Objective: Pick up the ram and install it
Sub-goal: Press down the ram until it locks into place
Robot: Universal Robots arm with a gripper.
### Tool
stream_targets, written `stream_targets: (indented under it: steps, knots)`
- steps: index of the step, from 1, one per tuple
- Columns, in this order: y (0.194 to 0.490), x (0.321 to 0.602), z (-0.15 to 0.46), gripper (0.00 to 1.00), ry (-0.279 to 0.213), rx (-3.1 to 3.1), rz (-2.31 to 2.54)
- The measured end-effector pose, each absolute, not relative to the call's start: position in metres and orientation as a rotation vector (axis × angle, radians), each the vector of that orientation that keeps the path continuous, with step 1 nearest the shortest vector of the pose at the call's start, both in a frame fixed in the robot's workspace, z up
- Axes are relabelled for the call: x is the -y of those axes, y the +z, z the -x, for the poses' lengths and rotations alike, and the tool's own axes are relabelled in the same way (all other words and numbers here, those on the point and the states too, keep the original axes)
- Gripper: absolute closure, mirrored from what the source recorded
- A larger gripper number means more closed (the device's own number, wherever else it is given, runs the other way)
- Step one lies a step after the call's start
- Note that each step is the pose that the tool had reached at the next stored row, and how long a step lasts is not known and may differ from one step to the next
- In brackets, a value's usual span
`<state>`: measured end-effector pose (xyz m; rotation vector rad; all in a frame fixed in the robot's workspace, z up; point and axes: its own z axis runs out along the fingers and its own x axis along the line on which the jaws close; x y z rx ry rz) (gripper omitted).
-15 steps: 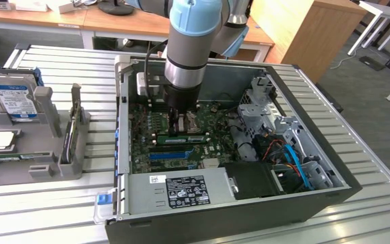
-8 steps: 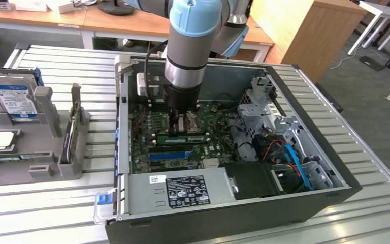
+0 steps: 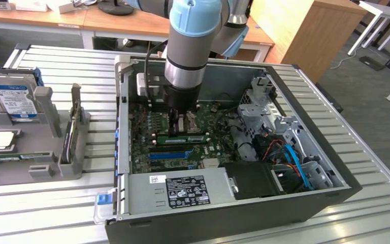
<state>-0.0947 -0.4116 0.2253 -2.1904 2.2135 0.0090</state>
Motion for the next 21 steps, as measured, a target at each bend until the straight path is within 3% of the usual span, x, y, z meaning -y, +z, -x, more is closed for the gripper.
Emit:
stream_targets:
  steps: [21]
  knots:
    - [0.2236,0.4116,0.0947,0.9,0.009,-2.213,2.19]
